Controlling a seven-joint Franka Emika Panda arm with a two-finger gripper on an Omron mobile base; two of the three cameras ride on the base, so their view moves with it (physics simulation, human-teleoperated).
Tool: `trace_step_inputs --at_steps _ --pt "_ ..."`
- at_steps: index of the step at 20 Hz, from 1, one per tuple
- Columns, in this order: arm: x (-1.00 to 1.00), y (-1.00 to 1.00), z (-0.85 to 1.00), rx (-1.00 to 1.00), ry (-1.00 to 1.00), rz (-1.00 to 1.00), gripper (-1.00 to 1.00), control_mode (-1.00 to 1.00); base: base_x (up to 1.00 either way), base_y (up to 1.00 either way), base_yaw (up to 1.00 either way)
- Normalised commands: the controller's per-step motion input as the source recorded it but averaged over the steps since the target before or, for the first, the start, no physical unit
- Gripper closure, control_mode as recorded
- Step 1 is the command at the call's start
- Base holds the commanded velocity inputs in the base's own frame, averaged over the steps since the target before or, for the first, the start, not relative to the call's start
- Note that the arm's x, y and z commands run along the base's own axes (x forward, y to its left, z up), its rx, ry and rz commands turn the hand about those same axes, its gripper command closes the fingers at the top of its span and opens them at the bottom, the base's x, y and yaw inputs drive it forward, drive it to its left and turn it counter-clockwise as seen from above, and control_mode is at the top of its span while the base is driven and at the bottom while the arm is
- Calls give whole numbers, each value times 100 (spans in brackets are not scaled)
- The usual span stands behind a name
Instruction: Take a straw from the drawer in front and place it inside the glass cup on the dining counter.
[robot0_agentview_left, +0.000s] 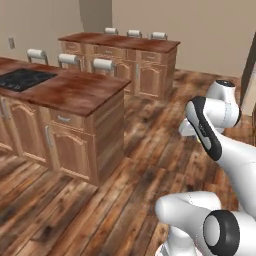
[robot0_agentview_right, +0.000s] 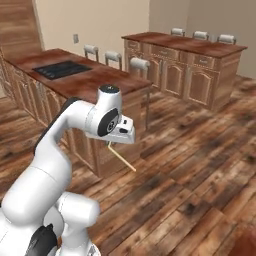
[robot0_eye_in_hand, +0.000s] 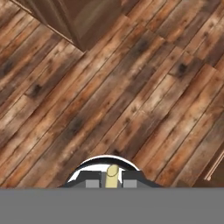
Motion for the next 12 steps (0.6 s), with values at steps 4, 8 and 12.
trace_step_inputs --at_steps 4,8,12 --pt "0 0 0 0 0 0 100 100 8 -1 -55" --pt "0 0 0 0 0 0 100 100 2 0 -46" --pt "0 0 0 0 0 0 100 100 17 0 -40"
